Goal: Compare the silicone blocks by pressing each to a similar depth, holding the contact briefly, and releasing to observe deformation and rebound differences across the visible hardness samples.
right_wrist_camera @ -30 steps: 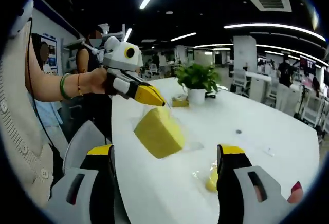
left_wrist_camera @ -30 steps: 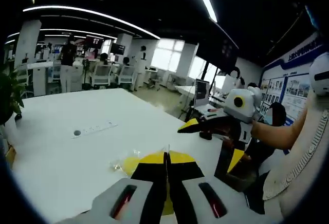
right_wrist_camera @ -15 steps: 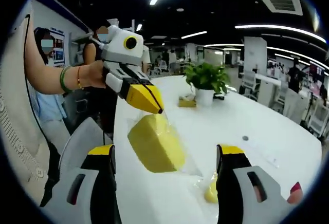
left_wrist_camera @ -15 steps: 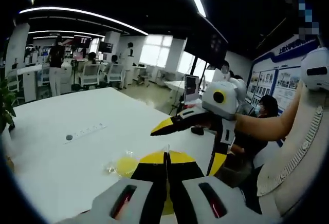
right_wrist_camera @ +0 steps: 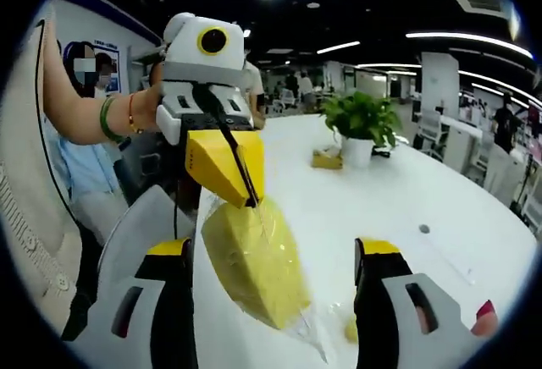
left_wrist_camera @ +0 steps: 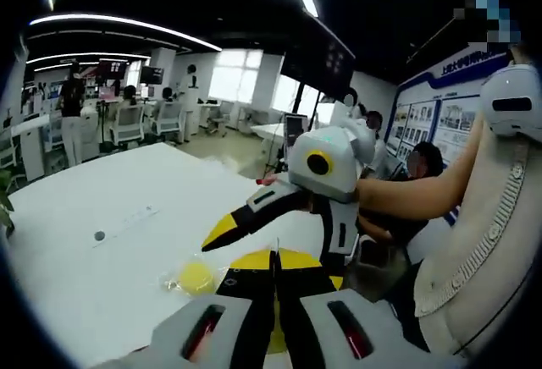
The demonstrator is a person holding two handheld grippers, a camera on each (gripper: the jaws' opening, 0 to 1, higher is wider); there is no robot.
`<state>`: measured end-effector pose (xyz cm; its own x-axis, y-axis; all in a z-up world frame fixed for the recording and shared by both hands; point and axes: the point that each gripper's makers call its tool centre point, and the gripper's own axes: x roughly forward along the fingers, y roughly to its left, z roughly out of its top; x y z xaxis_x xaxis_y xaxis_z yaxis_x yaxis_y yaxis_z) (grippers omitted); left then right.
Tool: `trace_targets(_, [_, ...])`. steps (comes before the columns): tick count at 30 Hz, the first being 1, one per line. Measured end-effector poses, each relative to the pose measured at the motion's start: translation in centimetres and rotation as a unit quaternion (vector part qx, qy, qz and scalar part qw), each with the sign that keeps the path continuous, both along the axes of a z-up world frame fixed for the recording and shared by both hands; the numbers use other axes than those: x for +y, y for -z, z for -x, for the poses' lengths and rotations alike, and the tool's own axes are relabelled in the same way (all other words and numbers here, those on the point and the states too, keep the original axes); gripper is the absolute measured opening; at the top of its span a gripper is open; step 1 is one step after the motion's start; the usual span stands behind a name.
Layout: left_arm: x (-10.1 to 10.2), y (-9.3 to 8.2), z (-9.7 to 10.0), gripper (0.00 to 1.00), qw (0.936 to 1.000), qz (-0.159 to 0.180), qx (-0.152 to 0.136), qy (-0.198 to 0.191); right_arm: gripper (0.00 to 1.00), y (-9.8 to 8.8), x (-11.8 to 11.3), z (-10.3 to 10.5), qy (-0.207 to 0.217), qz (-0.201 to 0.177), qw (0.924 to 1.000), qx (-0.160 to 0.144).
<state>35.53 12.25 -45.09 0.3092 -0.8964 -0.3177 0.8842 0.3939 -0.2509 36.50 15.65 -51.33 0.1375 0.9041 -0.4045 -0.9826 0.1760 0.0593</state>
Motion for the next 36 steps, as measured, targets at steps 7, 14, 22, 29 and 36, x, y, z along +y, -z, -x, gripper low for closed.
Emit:
trace_targets(7, [-0.3,-0.3,-0.1,0.00,0.9999,0.003,-0.002,0.015,0.63,0.8,0.3,0.5,-0.022,0.010,0.9995,0.017])
trace_targets(14, [-0.5,-0.2,0.5,0.00,0.9990,0.000,0.000,0.044,0.56,1.3,0.7,0.9,-0.040,0.019,0.9987,0.026])
trace_targets(22, [-0.6,-0.5,0.9,0.00,0.9980,-0.005,-0.014,0.061,0.42,1.4,0.9,1.5,-0.058,0.022,0.9971,0.045])
trace_targets(29, [-0.7,-0.4,1.5,0.00,0.9973,-0.013,-0.015,0.070,0.34,1.5,0.7,2.1,-0.065,0.027,0.9964,0.048])
trace_targets(36, [-0.7,-0.4,1.8,0.00,0.9972,-0.011,-0.016,0.073,0.24,1.3,0.4,2.4,-0.068,0.033,0.9967,0.030])
